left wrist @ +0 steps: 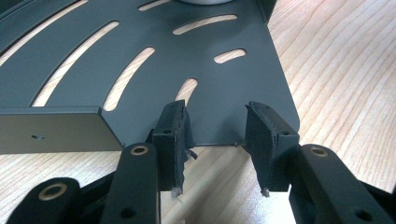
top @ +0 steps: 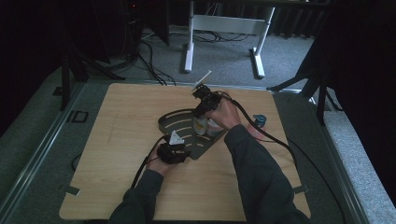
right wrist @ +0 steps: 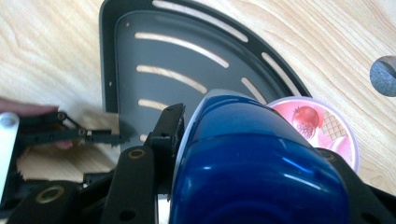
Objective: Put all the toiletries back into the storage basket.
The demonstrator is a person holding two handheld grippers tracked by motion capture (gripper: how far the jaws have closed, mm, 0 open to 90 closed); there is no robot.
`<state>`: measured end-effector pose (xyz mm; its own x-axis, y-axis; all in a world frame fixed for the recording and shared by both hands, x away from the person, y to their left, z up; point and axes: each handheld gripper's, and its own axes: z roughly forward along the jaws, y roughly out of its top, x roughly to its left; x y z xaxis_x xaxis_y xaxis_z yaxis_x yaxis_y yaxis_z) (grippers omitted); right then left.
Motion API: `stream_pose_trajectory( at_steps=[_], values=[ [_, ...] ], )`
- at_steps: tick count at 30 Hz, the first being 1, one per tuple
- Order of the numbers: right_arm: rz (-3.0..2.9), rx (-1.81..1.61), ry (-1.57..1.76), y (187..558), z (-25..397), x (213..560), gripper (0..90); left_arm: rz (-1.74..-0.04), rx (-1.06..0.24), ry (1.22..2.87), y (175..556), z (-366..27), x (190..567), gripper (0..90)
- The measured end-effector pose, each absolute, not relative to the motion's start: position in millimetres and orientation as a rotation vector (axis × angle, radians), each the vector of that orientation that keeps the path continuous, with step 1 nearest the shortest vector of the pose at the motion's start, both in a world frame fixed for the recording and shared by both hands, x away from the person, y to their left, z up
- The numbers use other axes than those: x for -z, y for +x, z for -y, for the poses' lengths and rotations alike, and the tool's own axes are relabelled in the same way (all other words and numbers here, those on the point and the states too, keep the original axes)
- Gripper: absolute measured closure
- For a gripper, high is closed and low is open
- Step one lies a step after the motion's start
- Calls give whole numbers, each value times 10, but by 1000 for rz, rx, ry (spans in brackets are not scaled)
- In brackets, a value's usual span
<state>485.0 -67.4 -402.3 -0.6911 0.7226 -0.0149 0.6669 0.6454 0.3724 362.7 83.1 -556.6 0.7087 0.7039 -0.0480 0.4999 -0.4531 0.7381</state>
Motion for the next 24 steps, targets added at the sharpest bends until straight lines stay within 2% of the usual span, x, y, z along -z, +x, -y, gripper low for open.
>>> stream_pose_trajectory(
  at_steps=[24],
  values=[
    [-2575, -499, 1374, 5226, 548, 4227, 555, -919, -340, 2138, 3621, -825, 5570, 586]
  ],
)
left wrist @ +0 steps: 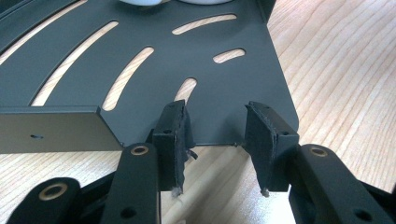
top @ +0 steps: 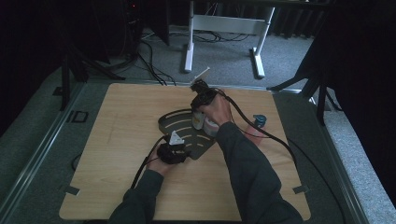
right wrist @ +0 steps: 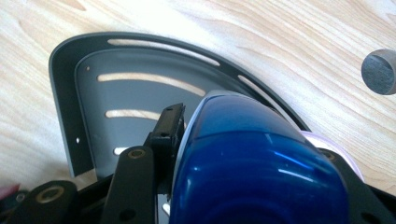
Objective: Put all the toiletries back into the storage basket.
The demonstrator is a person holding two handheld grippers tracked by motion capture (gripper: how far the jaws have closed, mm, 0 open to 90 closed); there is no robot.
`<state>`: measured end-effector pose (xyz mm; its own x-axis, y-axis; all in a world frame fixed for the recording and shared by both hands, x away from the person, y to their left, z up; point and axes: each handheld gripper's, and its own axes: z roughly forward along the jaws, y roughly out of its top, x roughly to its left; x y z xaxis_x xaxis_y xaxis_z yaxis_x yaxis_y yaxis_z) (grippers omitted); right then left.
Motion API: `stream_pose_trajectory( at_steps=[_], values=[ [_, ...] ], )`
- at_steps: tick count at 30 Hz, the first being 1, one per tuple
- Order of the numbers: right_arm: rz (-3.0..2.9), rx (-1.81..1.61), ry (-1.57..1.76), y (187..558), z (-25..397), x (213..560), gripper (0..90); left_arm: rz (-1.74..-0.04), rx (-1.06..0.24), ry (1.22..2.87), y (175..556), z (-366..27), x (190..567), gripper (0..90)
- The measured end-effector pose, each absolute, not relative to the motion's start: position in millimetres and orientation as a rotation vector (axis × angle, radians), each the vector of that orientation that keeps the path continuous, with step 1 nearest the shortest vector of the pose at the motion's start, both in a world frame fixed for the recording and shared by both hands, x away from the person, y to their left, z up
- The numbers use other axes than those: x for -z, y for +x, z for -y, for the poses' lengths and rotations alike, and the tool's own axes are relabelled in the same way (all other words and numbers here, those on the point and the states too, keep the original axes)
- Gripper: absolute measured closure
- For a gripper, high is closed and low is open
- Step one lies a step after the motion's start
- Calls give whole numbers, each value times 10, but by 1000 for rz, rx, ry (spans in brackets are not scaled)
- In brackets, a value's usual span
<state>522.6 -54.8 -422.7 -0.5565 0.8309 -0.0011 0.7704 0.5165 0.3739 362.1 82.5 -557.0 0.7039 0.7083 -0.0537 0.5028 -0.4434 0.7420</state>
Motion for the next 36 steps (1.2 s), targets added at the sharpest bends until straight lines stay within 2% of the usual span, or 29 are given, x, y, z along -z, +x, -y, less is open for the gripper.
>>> stream_pose_trajectory(
  at_steps=[36],
  values=[
    [-2442, -400, 1560, 5502, 457, 4318, 551, -918, -333, 2137, 3616, -829, 5570, 596]
  ],
)
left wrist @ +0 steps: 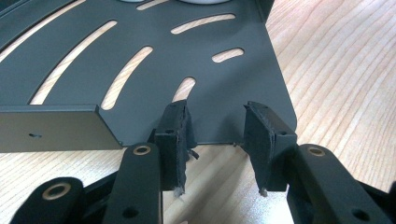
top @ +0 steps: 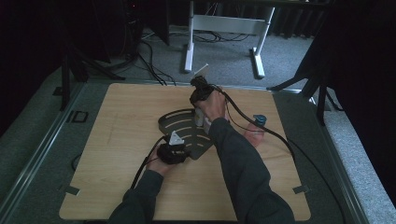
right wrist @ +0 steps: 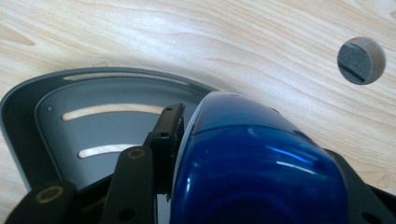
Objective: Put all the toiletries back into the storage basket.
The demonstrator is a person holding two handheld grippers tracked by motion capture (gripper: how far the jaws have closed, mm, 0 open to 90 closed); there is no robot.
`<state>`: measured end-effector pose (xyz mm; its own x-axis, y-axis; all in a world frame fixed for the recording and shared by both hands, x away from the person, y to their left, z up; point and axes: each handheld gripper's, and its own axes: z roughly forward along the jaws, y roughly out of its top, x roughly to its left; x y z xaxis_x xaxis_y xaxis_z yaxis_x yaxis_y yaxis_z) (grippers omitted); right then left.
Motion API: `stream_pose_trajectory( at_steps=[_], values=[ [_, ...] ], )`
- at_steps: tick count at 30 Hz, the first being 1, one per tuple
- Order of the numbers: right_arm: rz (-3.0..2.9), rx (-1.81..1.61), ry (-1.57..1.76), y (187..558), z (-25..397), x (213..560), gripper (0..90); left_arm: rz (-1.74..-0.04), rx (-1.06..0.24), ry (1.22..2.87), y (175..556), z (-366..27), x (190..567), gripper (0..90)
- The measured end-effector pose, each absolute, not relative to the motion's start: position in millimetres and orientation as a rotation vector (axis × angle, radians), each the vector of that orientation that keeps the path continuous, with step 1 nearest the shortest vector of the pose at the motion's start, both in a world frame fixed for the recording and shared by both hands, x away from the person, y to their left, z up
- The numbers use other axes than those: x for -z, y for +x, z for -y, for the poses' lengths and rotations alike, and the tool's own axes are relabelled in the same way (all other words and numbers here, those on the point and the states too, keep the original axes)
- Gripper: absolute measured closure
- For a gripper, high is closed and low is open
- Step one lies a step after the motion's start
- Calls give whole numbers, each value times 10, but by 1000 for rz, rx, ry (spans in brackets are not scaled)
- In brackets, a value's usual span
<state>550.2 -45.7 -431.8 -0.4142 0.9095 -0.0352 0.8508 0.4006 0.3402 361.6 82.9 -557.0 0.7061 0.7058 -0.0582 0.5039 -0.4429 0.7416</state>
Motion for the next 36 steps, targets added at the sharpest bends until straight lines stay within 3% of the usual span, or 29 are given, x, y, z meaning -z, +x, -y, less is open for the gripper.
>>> stream_pose_trajectory(
  at_steps=[21, 28, 36],
  values=[
    [-2405, -416, 1557, 5537, 461, 4331, 534, -917, -333, 2138, 3616, -829, 5569, 598],
    [-2437, -469, 1541, 5514, 474, 4299, 397, -917, -333, 2137, 3619, -827, 5569, 600],
    [-2466, -449, 1465, 5448, 491, 4307, 329, -917, -330, 2136, 3621, -831, 5570, 600]
  ],
)
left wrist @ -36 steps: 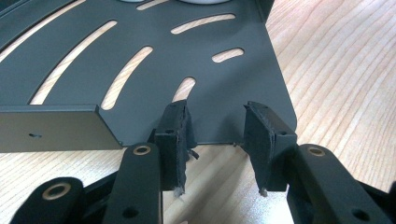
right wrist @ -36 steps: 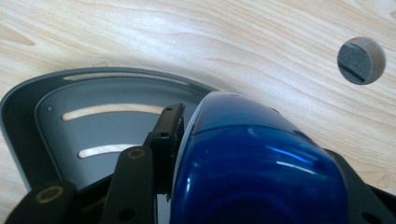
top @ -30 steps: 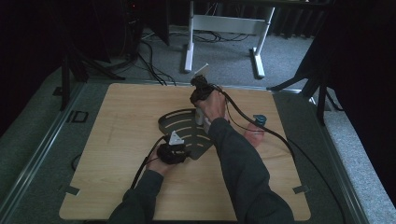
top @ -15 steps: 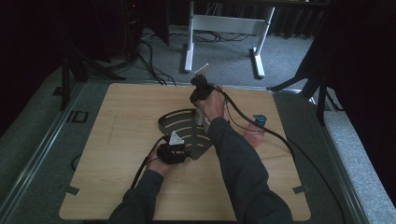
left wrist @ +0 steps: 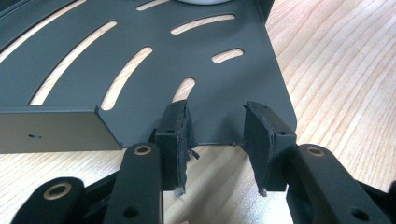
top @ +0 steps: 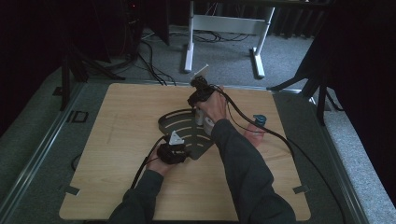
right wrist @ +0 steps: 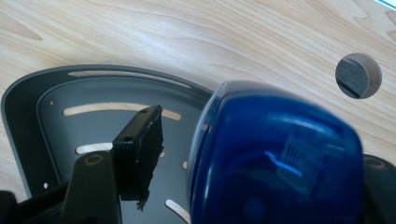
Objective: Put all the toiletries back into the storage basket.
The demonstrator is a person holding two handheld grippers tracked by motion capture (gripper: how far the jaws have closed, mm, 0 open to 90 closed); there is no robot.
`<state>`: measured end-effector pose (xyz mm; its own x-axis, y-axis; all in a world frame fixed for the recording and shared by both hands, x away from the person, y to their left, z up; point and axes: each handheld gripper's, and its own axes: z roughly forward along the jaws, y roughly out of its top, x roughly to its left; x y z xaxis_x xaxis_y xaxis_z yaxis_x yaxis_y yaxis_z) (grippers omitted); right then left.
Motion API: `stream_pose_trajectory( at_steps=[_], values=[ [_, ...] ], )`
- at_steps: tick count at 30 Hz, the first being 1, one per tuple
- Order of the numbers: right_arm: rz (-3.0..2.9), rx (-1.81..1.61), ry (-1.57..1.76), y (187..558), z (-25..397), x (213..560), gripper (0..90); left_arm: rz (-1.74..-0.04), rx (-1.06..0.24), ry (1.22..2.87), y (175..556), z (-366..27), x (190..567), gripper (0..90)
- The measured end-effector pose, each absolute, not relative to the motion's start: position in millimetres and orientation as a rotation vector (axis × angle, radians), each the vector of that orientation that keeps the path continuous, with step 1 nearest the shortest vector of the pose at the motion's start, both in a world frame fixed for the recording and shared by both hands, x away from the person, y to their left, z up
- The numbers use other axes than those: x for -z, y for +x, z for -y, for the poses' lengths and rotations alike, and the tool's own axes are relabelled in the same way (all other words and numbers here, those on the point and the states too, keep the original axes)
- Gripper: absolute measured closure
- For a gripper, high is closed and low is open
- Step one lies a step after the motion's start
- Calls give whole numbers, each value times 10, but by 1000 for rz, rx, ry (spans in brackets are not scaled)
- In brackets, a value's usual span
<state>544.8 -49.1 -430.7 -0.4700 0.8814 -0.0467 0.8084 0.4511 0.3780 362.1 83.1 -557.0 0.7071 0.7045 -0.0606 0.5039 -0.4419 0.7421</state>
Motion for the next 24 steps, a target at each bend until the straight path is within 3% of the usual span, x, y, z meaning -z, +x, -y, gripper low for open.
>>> stream_pose_trajectory(
  at_steps=[17, 24],
  values=[
    [-2482, -526, 1362, 5262, 621, 4201, 305, -917, -330, 2136, 3621, -832, 5570, 603],
    [-2492, -525, 1313, 5169, 629, 4169, 251, -917, -330, 2134, 3622, -832, 5572, 603]
  ],
)
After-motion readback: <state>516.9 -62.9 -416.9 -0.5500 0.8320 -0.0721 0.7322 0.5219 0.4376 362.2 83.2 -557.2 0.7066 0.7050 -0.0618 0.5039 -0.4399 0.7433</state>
